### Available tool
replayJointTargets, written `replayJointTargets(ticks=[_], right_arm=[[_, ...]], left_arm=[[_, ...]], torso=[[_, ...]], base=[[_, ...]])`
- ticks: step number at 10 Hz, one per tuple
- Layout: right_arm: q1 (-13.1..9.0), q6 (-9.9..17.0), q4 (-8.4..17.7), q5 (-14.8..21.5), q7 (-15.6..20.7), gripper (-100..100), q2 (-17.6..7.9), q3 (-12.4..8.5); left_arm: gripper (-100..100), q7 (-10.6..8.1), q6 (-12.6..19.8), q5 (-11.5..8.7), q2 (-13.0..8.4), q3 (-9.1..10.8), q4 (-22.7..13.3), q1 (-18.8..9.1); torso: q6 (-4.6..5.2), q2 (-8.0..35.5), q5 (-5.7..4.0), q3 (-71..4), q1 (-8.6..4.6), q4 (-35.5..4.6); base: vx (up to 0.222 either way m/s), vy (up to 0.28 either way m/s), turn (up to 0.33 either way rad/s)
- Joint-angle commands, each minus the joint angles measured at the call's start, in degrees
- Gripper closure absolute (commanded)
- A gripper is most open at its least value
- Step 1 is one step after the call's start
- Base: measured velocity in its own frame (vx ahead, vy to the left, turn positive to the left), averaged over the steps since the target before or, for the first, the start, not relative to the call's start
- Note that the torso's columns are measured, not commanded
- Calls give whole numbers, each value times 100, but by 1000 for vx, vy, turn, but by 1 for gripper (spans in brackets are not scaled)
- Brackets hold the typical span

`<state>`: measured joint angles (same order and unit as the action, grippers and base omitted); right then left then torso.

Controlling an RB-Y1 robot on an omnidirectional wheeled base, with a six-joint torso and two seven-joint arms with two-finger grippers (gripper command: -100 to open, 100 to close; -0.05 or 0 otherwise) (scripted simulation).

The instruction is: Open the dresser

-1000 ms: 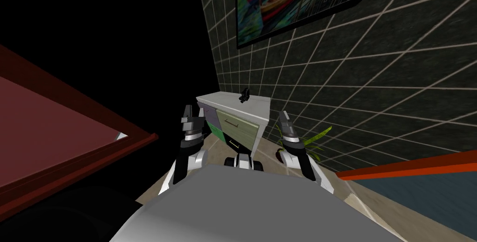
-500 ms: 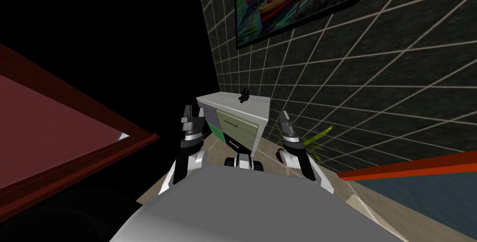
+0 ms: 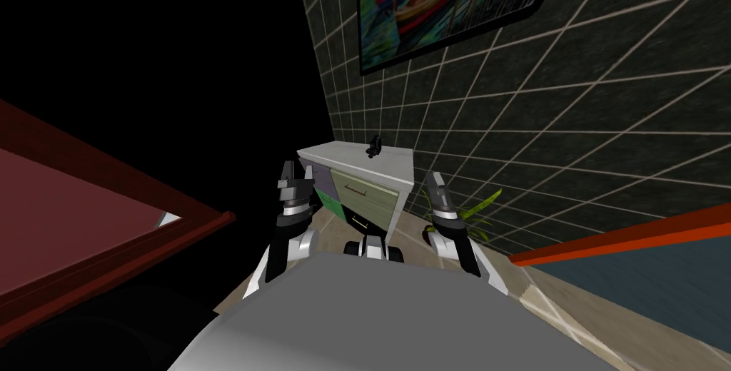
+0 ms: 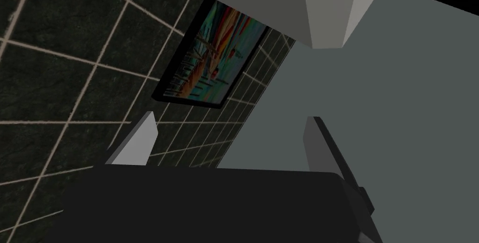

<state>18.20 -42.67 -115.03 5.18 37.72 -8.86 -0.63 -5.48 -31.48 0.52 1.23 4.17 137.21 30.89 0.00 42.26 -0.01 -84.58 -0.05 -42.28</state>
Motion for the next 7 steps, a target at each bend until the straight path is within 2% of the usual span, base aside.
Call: replayJointTargets(ticks=[1,7], right_arm=[[6,-126,177,109,354,-100,53,-103],[33,-495,666,438,1332,-100,48,-387]], left_arm=[[0,0,0,0,0,0,0,0],[0,0,0,0,1,-1,0,0]], torso=[[-1,4,-1,2,3,-1],[-1,0,3,0,10,0]], base=[[13,111,-89],[21,118,-135]])
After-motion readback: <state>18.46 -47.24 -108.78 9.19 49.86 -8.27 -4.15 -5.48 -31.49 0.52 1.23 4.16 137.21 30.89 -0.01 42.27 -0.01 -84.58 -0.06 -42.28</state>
